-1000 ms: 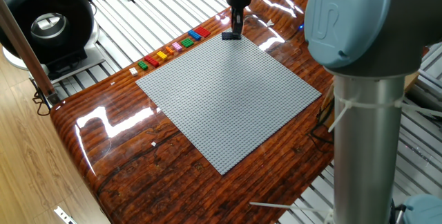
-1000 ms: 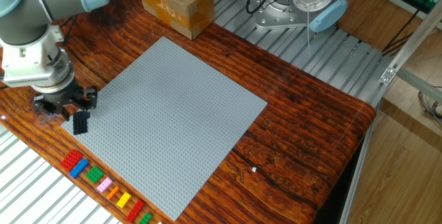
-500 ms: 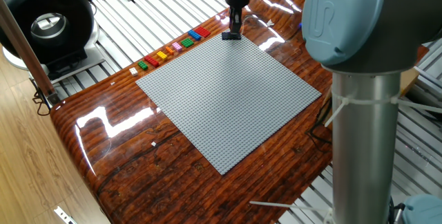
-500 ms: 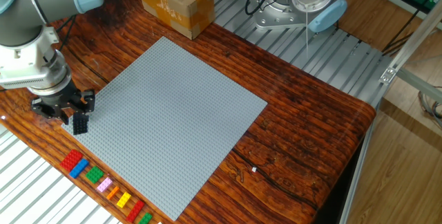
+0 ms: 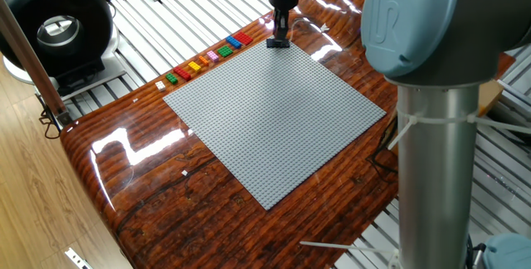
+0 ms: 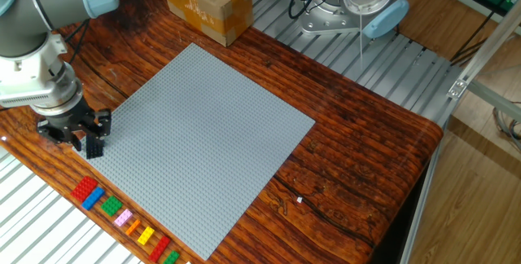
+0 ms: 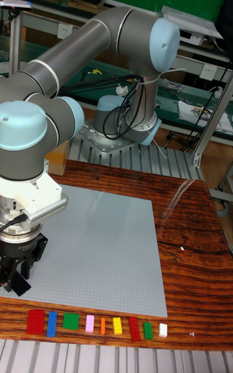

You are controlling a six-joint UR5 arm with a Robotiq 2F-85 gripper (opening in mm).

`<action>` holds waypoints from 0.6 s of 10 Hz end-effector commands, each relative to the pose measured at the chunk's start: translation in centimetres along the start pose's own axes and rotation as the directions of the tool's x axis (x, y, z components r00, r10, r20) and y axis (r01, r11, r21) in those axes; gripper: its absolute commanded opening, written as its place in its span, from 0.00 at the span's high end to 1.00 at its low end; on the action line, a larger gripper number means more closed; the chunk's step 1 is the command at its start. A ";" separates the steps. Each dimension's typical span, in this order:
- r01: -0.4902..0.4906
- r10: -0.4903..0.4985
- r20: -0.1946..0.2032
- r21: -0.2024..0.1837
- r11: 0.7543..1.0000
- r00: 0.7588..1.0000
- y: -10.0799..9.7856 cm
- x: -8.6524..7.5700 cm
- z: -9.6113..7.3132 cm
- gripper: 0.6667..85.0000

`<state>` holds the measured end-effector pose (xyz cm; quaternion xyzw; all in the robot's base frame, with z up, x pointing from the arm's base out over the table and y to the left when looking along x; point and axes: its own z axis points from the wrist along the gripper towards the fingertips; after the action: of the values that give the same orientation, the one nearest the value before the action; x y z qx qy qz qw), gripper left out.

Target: Build with small Lego blocks

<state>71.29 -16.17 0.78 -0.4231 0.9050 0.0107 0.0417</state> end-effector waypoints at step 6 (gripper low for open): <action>-0.001 0.001 0.021 -0.013 1.000 1.000 0.1 -0.1 0.3 0.49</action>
<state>71.48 -16.06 0.43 -0.4247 0.9041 0.0157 0.0454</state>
